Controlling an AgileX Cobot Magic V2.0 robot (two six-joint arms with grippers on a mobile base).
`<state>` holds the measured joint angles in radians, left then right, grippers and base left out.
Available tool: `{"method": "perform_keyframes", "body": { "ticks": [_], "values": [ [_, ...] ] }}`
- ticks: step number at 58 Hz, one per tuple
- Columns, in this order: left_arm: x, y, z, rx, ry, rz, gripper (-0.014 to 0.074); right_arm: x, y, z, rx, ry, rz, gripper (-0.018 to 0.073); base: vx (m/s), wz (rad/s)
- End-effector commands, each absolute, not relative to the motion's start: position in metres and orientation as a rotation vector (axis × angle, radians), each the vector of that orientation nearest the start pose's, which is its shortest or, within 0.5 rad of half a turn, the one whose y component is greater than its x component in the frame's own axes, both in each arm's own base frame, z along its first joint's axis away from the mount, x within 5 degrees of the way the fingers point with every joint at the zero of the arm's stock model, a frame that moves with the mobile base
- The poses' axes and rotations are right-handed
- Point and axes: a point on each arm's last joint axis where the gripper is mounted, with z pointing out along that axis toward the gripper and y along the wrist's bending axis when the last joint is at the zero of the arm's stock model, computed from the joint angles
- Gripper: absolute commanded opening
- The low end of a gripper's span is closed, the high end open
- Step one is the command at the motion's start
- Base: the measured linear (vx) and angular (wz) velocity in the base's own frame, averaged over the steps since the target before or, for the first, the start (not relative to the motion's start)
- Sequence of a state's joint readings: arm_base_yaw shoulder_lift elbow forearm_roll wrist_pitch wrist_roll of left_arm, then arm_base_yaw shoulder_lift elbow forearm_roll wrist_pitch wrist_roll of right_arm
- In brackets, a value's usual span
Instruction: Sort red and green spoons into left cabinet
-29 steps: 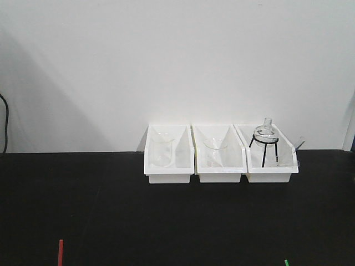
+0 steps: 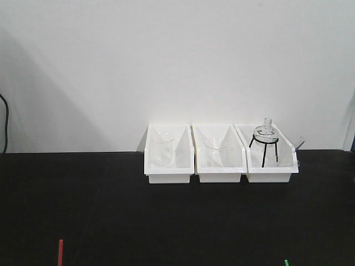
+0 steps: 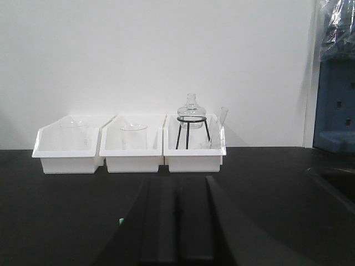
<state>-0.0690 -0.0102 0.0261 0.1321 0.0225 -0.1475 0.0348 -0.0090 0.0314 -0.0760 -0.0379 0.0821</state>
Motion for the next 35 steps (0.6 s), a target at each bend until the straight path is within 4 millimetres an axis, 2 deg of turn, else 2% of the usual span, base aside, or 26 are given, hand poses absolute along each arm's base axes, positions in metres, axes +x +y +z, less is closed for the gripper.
{"method": "perform_keyframes", "body": {
  "ticks": [1,21,35],
  "values": [
    [0.0551,-0.0043,0.2051,0.035,1.443,-0.082,-0.0001,0.0547,0.0024,0.2126,-0.027,1.38,0.032,-0.0004,0.0,0.0],
    [0.0551,-0.0043,0.2051,0.035,1.443,-0.082,-0.0001,0.0547,0.0024,0.2127,-0.027,1.379,0.032,-0.0004,0.0,0.0],
    [0.0548,-0.0046,0.2076,0.037,1.418,-0.084,-0.0001,0.053,0.0029,0.2198,-0.031,1.301,0.037,-0.0004,0.0,0.0]
  ]
}}
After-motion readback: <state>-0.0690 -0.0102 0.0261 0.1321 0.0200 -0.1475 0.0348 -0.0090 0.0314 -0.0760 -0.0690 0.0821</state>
